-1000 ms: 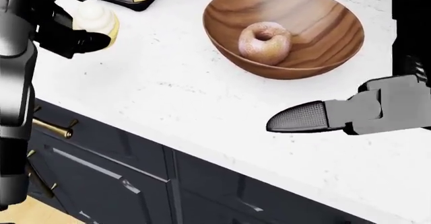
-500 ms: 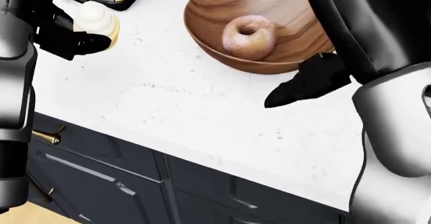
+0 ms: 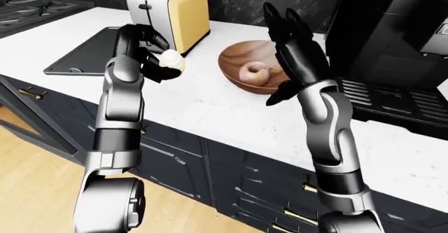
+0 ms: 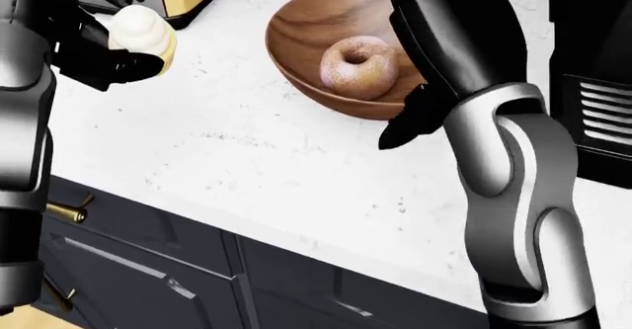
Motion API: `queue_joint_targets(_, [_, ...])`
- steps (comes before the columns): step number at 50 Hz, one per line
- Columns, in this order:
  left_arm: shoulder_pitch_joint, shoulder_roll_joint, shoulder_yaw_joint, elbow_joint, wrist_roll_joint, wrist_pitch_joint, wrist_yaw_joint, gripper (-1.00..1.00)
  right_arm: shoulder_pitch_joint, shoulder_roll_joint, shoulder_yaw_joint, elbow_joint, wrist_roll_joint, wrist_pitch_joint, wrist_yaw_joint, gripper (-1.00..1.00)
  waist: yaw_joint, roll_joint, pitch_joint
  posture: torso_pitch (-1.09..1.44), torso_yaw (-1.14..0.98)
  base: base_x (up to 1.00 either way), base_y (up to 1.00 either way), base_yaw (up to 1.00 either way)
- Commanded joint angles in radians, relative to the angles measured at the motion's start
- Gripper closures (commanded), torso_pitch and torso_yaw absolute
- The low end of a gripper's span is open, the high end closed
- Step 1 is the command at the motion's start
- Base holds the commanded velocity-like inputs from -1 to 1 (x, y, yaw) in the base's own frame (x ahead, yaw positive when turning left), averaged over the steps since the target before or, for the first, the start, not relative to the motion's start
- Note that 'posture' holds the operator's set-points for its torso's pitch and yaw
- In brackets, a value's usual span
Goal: Pick up the bowl with donut and place it on the tray. Pick up the cupcake and place it on the tray.
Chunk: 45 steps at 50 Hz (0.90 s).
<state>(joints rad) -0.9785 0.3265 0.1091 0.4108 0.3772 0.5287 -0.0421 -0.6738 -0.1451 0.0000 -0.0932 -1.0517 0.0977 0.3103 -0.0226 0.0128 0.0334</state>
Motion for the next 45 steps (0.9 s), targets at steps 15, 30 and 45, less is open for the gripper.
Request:
queue_joint_targets(15, [-0.033,0.017,0.011,-0.047,0.002,-0.035,0.008,1.0,-0.012,-0.007,-0.005,0.113,0.0,-0.056,-0.114,-0.91,0.004,0.002,-0.032,0.0,0.0,0.0,0.0,0.0])
queue_joint_targets(30, [-0.025,0.015,0.011,-0.054,0.0,-0.036,0.002,1.0,-0.03,-0.034,-0.009,0.294,0.0,-0.095,-0.238,-0.49,0.014,-0.009,-0.037,0.0,0.0,0.0,0.0,0.0])
queue_joint_targets(45, [-0.023,0.017,0.012,-0.047,-0.005,-0.047,0.007,1.0,-0.026,-0.037,-0.005,0.365,-0.008,-0.112,-0.295,0.1,0.023,-0.017,-0.04,0.0,0.0,0.0,0.0,0.0])
